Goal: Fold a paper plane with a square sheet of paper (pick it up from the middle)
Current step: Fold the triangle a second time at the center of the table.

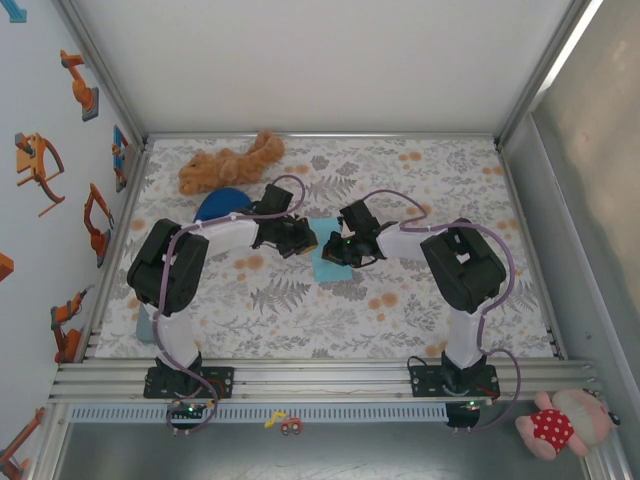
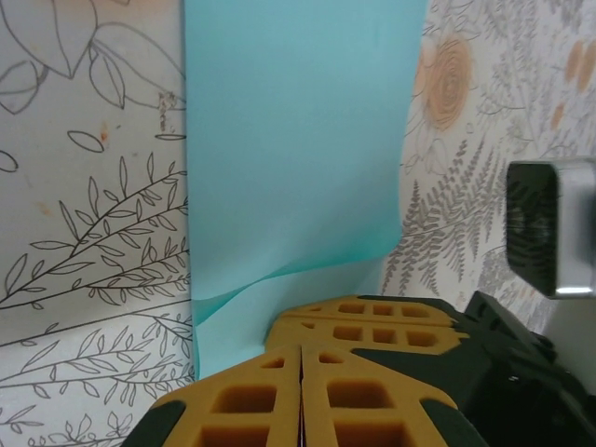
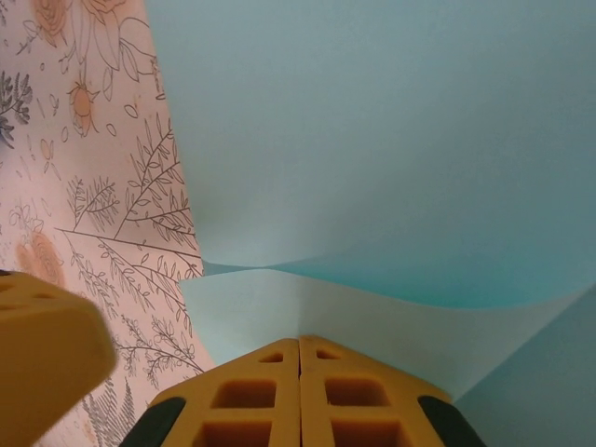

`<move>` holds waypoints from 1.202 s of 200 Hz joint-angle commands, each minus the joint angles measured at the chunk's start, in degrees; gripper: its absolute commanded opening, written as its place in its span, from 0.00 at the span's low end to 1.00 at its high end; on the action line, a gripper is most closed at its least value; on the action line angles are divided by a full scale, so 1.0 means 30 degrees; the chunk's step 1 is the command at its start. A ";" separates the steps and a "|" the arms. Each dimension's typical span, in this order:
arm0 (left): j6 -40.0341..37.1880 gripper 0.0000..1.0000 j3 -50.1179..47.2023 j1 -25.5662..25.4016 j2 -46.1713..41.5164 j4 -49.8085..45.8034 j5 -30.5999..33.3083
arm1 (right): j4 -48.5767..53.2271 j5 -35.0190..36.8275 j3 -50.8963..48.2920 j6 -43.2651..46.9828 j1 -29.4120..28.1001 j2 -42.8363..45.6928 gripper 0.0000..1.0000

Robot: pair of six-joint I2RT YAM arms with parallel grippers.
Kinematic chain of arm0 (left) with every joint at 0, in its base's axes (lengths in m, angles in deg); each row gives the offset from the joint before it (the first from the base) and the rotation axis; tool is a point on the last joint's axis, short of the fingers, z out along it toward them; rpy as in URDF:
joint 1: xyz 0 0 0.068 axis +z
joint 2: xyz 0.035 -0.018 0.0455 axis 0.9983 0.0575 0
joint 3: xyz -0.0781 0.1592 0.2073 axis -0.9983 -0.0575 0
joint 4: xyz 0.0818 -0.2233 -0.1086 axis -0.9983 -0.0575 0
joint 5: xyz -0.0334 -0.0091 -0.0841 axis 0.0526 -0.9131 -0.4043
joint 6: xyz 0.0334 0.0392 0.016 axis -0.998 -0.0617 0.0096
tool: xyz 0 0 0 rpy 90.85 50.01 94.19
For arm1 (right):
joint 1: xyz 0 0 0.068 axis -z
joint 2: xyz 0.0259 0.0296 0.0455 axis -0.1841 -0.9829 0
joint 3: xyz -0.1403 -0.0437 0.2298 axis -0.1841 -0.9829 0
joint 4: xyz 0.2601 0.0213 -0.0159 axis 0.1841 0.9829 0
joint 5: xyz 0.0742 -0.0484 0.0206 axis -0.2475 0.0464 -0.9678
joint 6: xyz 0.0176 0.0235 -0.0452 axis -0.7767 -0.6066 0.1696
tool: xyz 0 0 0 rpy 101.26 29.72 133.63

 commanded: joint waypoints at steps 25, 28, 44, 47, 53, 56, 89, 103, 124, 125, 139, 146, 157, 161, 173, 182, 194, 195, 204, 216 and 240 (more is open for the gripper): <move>-0.0574 0.08 0.0315 -0.0115 0.0957 -0.0096 -0.0566 | 0.2824 0.1574 -0.0204 0.0165 0.0040 -0.1144 0.04; -0.0596 0.08 0.0345 -0.0129 0.1000 -0.0114 -0.0552 | 0.2846 0.1588 -0.0184 0.0156 0.0026 -0.1134 0.04; -0.0632 0.08 0.0363 -0.0128 0.1101 -0.0153 -0.0470 | 0.2770 0.1503 -0.0200 0.0148 0.0040 -0.1092 0.04; -0.0651 0.08 0.0384 -0.0138 0.1102 -0.0169 -0.0423 | 0.2744 0.1480 -0.0191 0.0151 0.0044 -0.1077 0.04; -0.0690 0.08 0.0389 -0.0129 0.1075 -0.0234 -0.0313 | 0.2678 0.1403 -0.0198 0.0153 0.0044 -0.1037 0.04; -0.0732 0.09 0.0395 -0.0127 0.1084 -0.0274 -0.0253 | 0.2652 0.1347 -0.0187 0.0155 0.0030 -0.1007 0.04; -0.0999 0.14 0.0837 -0.0089 0.1138 -0.0617 0.0251 | 0.2072 0.0870 0.0096 0.0166 0.0028 -0.0281 0.05; -0.1094 0.17 0.0922 -0.0025 0.1030 -0.0725 0.0427 | 0.1946 0.0841 0.0278 0.0203 0.0044 0.0110 0.05; -0.1212 0.20 0.0560 0.0056 0.0490 -0.0708 0.0915 | 0.1679 0.0760 0.0438 0.0210 0.0022 0.0459 0.06; -0.1230 0.21 0.0537 0.0044 0.0459 -0.0678 0.0944 | 0.1678 0.0757 0.0453 0.0220 0.0033 0.0475 0.06; -0.1372 0.24 0.0116 0.0061 0.0106 -0.0633 0.1246 | 0.1648 0.0673 0.0540 0.0182 0.0043 0.0476 0.07; -0.1448 0.25 -0.0088 0.0061 -0.0010 -0.0642 0.1335 | 0.1594 0.0622 0.0541 0.0159 0.0044 0.0449 0.07; -0.1570 0.27 -0.0421 0.0061 -0.0149 -0.0637 0.1409 | 0.1531 0.0549 0.0554 0.0128 0.0044 0.0402 0.07; -0.1570 0.27 -0.0522 0.0061 -0.0155 -0.0605 0.1367 | 0.1531 0.0526 0.0548 0.0127 0.0039 0.0375 0.06; -0.1571 0.27 -0.0766 0.0036 -0.0150 -0.0399 0.1159 | 0.1499 0.0515 0.0501 0.0136 0.0030 0.0385 0.07; -0.1570 0.27 -0.0863 -0.0012 -0.0092 -0.0273 0.0999 | 0.1500 0.0518 0.0468 0.0090 0.0042 0.0374 0.07; -0.1599 0.27 -0.0924 -0.0051 -0.0010 -0.0075 0.0788 | 0.1502 0.0519 0.0467 0.0092 0.0033 0.0403 0.07; -0.1599 0.27 -0.0923 -0.0054 -0.0011 -0.0083 0.0778 | 0.1502 0.0519 0.0467 0.0103 0.0024 0.0403 0.07; -0.1631 0.27 -0.0883 -0.0067 0.0071 0.0036 0.0657 | 0.1517 0.0533 0.0468 0.0097 0.0022 0.0432 0.07; -0.1659 0.26 -0.0778 -0.0111 0.0188 0.0033 0.0487 | 0.1500 0.0520 0.0524 0.0090 0.0037 0.0428 0.07; -0.1746 0.21 -0.0808 -0.0116 0.0312 0.0434 0.0152 | 0.1487 0.0519 0.0545 0.0099 0.0035 0.0518 0.07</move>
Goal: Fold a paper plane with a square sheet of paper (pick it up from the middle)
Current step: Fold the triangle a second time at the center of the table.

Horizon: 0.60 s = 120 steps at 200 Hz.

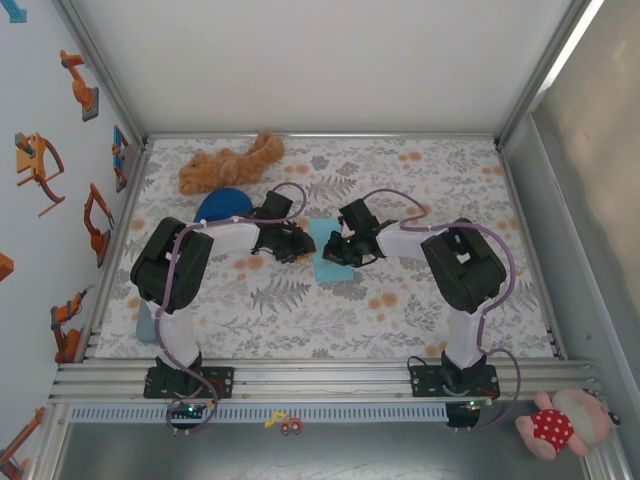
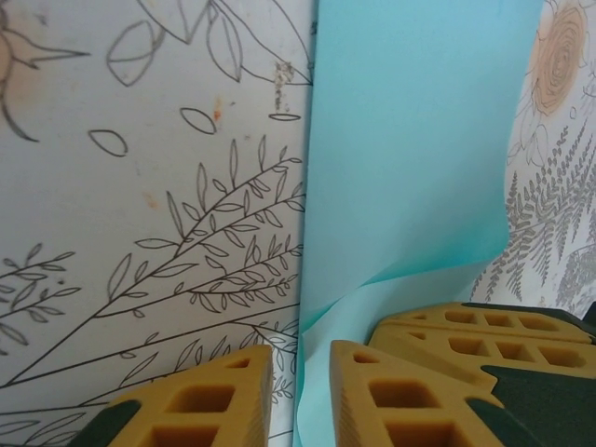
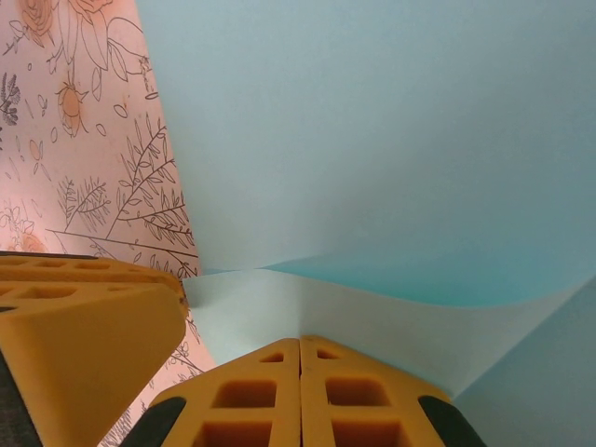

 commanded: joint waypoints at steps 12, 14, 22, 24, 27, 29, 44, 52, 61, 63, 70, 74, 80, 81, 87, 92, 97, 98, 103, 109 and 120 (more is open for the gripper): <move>-0.0559 0.20 -0.0023 -0.0070 0.0034 0.0579 -0.0845 | 0.0872 0.0387 0.0257 0.0098 0.0033 0.0462 0.07; -0.0573 0.20 -0.0012 -0.0069 0.0035 0.0576 -0.0873 | 0.0880 0.0373 0.0271 0.0088 0.0027 0.0445 0.07; -0.0616 0.19 0.0022 -0.0071 0.0089 0.0623 -0.0955 | 0.0882 0.0358 0.0270 0.0099 0.0044 0.0462 0.07; -0.0639 0.18 0.0014 -0.0055 0.0115 0.0646 -0.0966 | 0.0883 0.0358 0.0297 0.0110 0.0044 0.0467 0.07; -0.0646 0.18 0.0037 -0.0075 0.0122 0.0664 -0.0970 | 0.0883 0.0358 0.0313 0.0091 0.0033 0.0454 0.07; -0.0646 0.18 0.0039 -0.0085 0.0123 0.0678 -0.0985 | 0.0883 0.0358 0.0315 0.0100 0.0042 0.0458 0.07; -0.0747 0.16 0.0016 -0.0075 0.0222 0.0727 -0.0990 | 0.0883 0.0358 0.0344 0.0084 0.0035 0.0517 0.07; -0.0791 0.16 0.0053 -0.0077 0.0242 0.0722 -0.0998 | 0.0883 0.0358 0.0345 0.0105 0.0026 0.0572 0.07; -0.0892 0.16 0.0113 -0.0078 0.0288 0.0683 -0.0980 | 0.0883 0.0358 0.0357 0.0088 0.0041 0.0641 0.07; -0.0898 0.15 0.0139 -0.0064 0.0325 0.0653 -0.0973 | 0.0883 0.0358 0.0370 0.0085 0.0029 0.0666 0.07; -0.0939 0.15 0.0182 -0.0078 0.0397 0.0580 -0.0947 | 0.0911 0.0380 0.0398 0.0136 0.0037 0.0701 0.07; -0.0982 0.15 0.0212 -0.0078 0.0382 0.0561 -0.0941 | 0.0927 0.0391 0.0418 0.0137 0.0026 0.0725 0.07; -0.1025 0.15 0.0229 -0.0078 0.0403 0.0530 -0.0912 | 0.0941 0.0366 0.0432 0.0132 0.0044 0.0733 0.07; -0.1041 0.15 0.0222 -0.0078 0.0439 0.0509 -0.0912 | 0.0956 0.0362 0.0447 0.0137 0.0044 0.0748 0.07; -0.1082 0.15 0.0248 -0.0077 0.0453 0.0464 -0.0862 | 0.0970 0.0358 0.0462 0.0168 0.0032 0.0777 0.07; -0.1108 0.15 0.0315 -0.0076 0.0446 0.0410 -0.0806 | 0.0971 0.0369 0.0462 0.0171 0.0038 0.0791 0.07; -0.1144 0.15 0.0317 -0.0078 0.0445 0.0312 -0.0732 | 0.0971 0.0387 0.0490 0.0145 0.0043 0.0819 0.07; -0.1159 0.15 0.0325 -0.0078 0.0445 0.0297 -0.0705 | 0.0971 0.0387 0.0491 0.0159 0.0044 0.0820 0.07; -0.1216 0.15 0.0346 -0.0060 0.0467 0.0230 -0.0623 | 0.0985 0.0391 0.0490 0.0166 0.0039 0.0848 0.07; -0.1259 0.15 0.0372 -0.0077 0.0417 0.0159 -0.0540 | 0.0986 0.0388 0.0491 0.0164 0.0058 0.0879 0.07; -0.1342 0.16 0.0368 -0.0072 0.0374 0.0121 -0.0467 | 0.1002 0.0387 0.0509 0.0195 0.0044 0.0952 0.07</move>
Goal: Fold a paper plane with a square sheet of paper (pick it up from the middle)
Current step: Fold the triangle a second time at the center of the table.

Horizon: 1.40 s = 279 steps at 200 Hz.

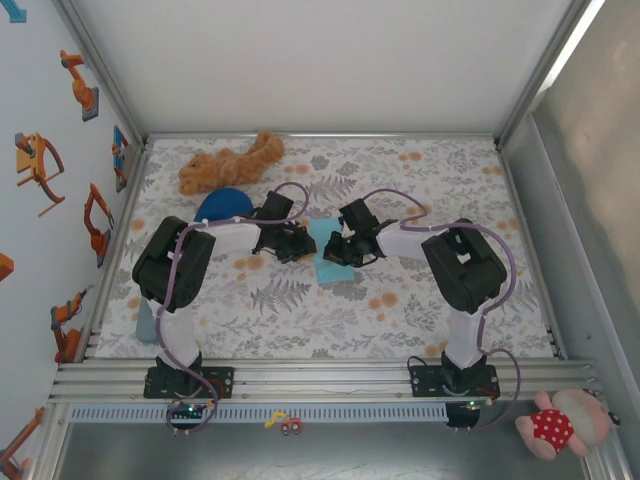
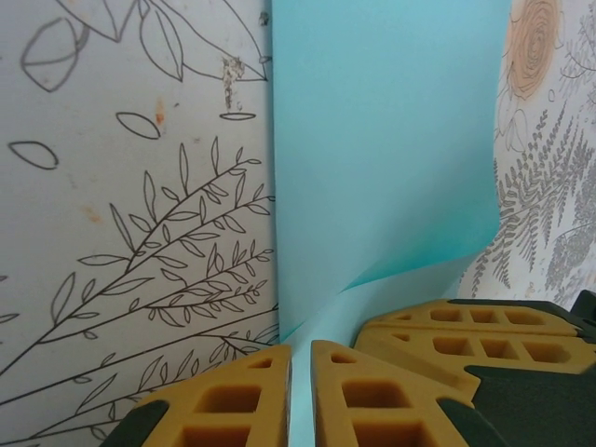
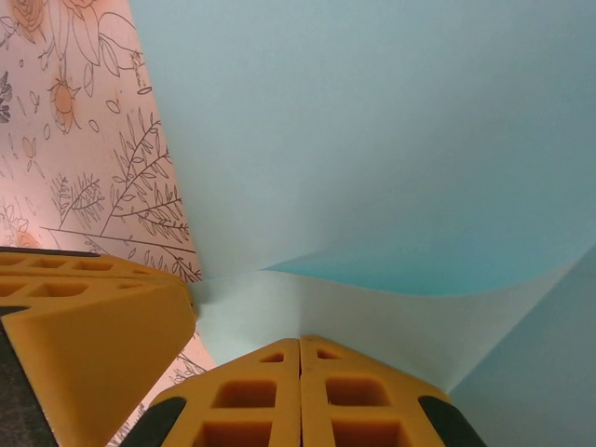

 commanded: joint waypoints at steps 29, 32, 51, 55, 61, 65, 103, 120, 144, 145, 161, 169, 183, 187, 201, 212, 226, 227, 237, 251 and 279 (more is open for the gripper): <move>-0.0785 0.17 0.0522 -0.0053 0.0099 -0.0382 0.0045 | 0.0666 0.0483 0.0504 0.0340 0.0029 0.1142 0.07; -0.0789 0.18 0.0504 -0.0056 0.0096 -0.0346 0.0016 | 0.0707 0.0539 0.0506 0.0369 0.0017 0.1174 0.08; -0.0760 0.18 0.0550 -0.0056 0.0040 -0.0098 -0.0272 | 0.0953 0.0811 0.0561 0.0553 0.0028 0.1279 0.08; -0.0732 0.18 0.0556 -0.0053 0.0037 -0.0042 -0.0314 | 0.1017 0.0848 0.0565 0.0580 0.0020 0.1261 0.08; -0.0731 0.18 0.0555 -0.0056 0.0037 0.0019 -0.0363 | 0.1082 0.0907 0.0564 0.0621 0.0038 0.1224 0.08; -0.0731 0.18 0.0560 -0.0071 0.0059 0.0035 -0.0372 | 0.1124 0.0940 0.0576 0.0619 0.0044 0.1201 0.08; -0.0650 0.18 0.0674 -0.0086 0.0299 0.0203 -0.0600 | 0.1456 0.1281 0.0579 0.0592 0.0022 0.1026 0.08; -0.0613 0.18 0.0687 -0.0088 0.0334 0.0272 -0.0666 | 0.1673 0.1543 0.0583 0.0591 0.0025 0.1070 0.08; -0.0635 0.18 0.0679 -0.0108 -0.0029 0.0132 -0.0367 | 0.1959 0.1797 0.0667 0.0586 0.0033 0.0988 0.08; -0.0639 0.18 0.0663 -0.0111 -0.0055 0.0113 -0.0355 | 0.1968 0.1810 0.0674 0.0584 0.0039 0.0971 0.08; -0.0613 0.20 0.0449 -0.0113 -0.0565 -0.0003 0.0178 | 0.1982 0.1794 0.0667 0.0568 0.0044 0.0954 0.08; -0.0613 0.21 0.0322 -0.0114 -0.0759 -0.0117 0.0450 | 0.1974 0.1829 0.0649 0.0554 0.0043 0.0982 0.08; -0.0541 0.23 0.0037 -0.0115 -0.1038 -0.0198 0.0776 | 0.1952 0.1823 0.0664 0.0575 0.0027 0.1021 0.08; -0.0484 0.23 -0.0044 -0.0115 -0.1047 -0.0184 0.0823 | 0.1927 0.1823 0.0677 0.0554 0.0043 0.1012 0.08; -0.0325 0.25 -0.0273 -0.0144 -0.1050 -0.0103 0.0886 | 0.1929 0.1823 0.0709 0.0553 0.0043 0.0997 0.08; -0.0263 0.26 -0.0377 -0.0159 -0.0979 -0.0054 0.0845 | 0.1908 0.1808 0.0711 0.0553 0.0041 0.0979 0.08; -0.0181 0.27 -0.0377 -0.0196 -0.0829 0.0013 0.0708 | 0.1907 0.1767 0.0704 0.0524 0.0044 0.0953 0.08; -0.0178 0.27 -0.0377 -0.0214 -0.0821 0.0039 0.0680 | 0.1912 0.1781 0.0708 0.0524 0.0030 0.0953 0.08; -0.0146 0.27 -0.0327 -0.0254 -0.0682 0.0167 0.0391 | 0.1900 0.1765 0.0696 0.0547 0.0027 0.0952 0.08; -0.0115 0.26 -0.0261 -0.0318 -0.0593 0.0548 0.0044 | 0.1896 0.1765 0.0696 0.0536 0.0016 0.0955 0.08; -0.0116 0.22 -0.0220 -0.0349 -0.0559 0.0843 -0.0347 | 0.1896 0.1765 0.0696 0.0524 0.0042 0.0975 0.08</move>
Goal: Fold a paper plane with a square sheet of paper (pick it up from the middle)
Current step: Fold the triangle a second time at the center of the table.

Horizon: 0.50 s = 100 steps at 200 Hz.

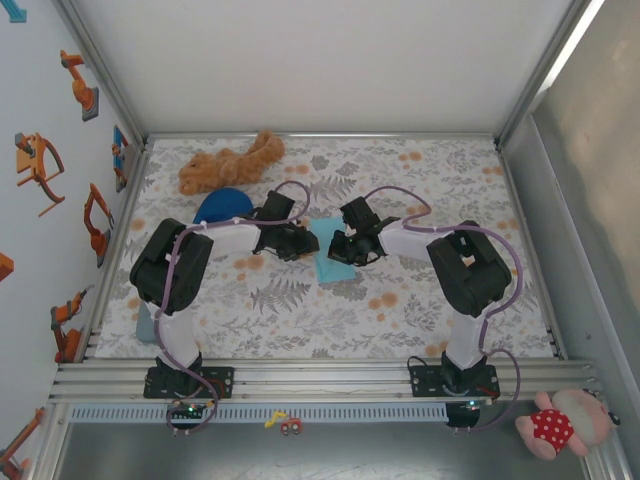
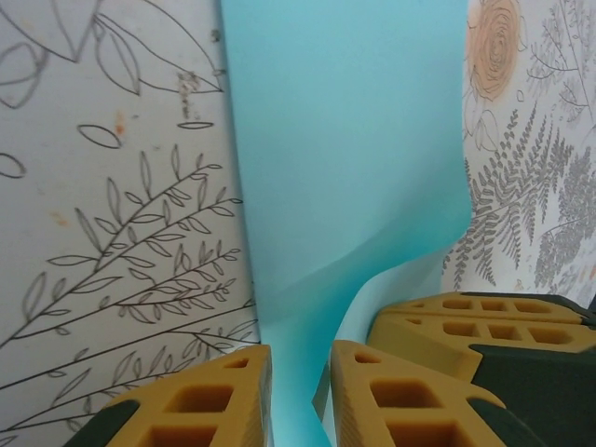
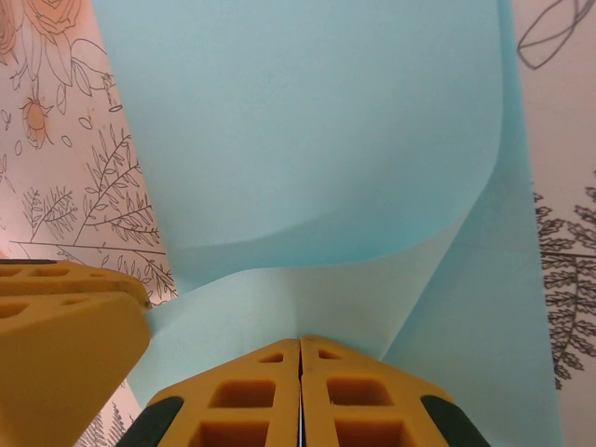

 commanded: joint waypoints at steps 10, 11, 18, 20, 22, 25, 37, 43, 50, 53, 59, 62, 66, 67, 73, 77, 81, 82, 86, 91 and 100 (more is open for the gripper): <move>0.0023 0.19 -0.0072 -0.0091 -0.0090 0.0464 -0.0775 | 0.0398 0.0279 0.0463 0.0276 0.0022 0.0374 0.08; 0.0023 0.19 -0.0086 -0.0082 -0.0086 0.0463 -0.0778 | 0.0400 0.0282 0.0463 0.0276 0.0019 0.0369 0.08; 0.0023 0.17 -0.0082 -0.0101 -0.0083 0.0456 -0.0781 | 0.0388 0.0276 0.0464 0.0298 0.0018 0.0363 0.08; 0.0023 0.17 -0.0081 -0.0094 -0.0083 0.0447 -0.0774 | 0.0377 0.0276 0.0464 0.0281 0.0016 0.0400 0.08; 0.0001 0.16 -0.0088 -0.0100 -0.0061 0.0437 -0.0765 | 0.0396 0.0269 0.0456 0.0277 0.0037 0.0402 0.08; -0.0005 0.16 -0.0080 -0.0113 -0.0055 0.0445 -0.0717 | 0.0380 0.0258 0.0452 0.0276 0.0036 0.0419 0.08; -0.0078 0.14 -0.0016 -0.0118 0.0027 0.0400 -0.0694 | 0.0401 0.0271 0.0387 0.0332 0.0037 0.0555 0.08; -0.0144 0.13 0.0015 -0.0101 0.0085 0.0348 -0.0680 | 0.0369 0.0264 0.0347 0.0402 0.0025 0.0716 0.08; -0.0258 0.12 0.0117 -0.0094 0.0133 0.0309 -0.0690 | 0.0315 0.0242 0.0252 0.0488 0.0041 0.0905 0.08; -0.0309 0.12 0.0151 -0.0119 0.0160 0.0294 -0.0693 | 0.0285 0.0207 0.0195 0.0548 0.0044 0.1006 0.08; -0.0406 0.11 0.0241 -0.0125 0.0237 0.0234 -0.0693 | 0.0214 0.0182 0.0113 0.0618 0.0033 0.1190 0.08; -0.0470 0.11 0.0250 -0.0116 0.0257 0.0207 -0.0690 | 0.0188 0.0156 0.0072 0.0670 0.0021 0.1272 0.08; -0.0566 0.10 0.0340 -0.0130 0.0319 0.0196 -0.0686 | 0.0171 0.0091 -0.0002 0.0760 0.0030 0.1374 0.08; -0.0579 0.10 0.0340 -0.0131 0.0323 0.0198 -0.0675 | 0.0155 0.0071 -0.0018 0.0782 0.0037 0.1411 0.08; -0.0739 0.10 0.0440 -0.0131 0.0370 0.0106 -0.0693 | 0.0124 -0.0072 -0.0085 0.0884 0.0042 0.1505 0.08; -0.0821 0.10 0.0496 -0.0131 0.0412 0.0020 -0.0666 | 0.0116 -0.0189 -0.0137 0.0953 0.0020 0.1601 0.09; -0.0943 0.10 0.0584 -0.0131 0.0472 -0.0039 -0.0635 | 0.0040 -0.0385 -0.0197 0.1018 0.0041 0.1619 0.09; -0.0973 0.10 0.0594 -0.0131 0.0473 -0.0052 -0.0635 | 0.0016 -0.0430 -0.0203 0.1028 0.0043 0.1621 0.09; -0.1065 0.10 0.0703 -0.0113 0.0528 -0.0139 -0.0635 | -0.0103 -0.0643 -0.0307 0.1083 0.0030 0.1670 0.09; -0.1185 0.10 0.0779 -0.0131 0.0577 -0.0183 -0.0635 | -0.0240 -0.1010 -0.0395 0.1110 0.0037 0.1677 0.09; -0.1343 0.10 0.0892 -0.0129 0.0676 -0.0273 -0.0660 | -0.0631 -0.1488 -0.0622 0.1127 0.0017 0.1682 0.09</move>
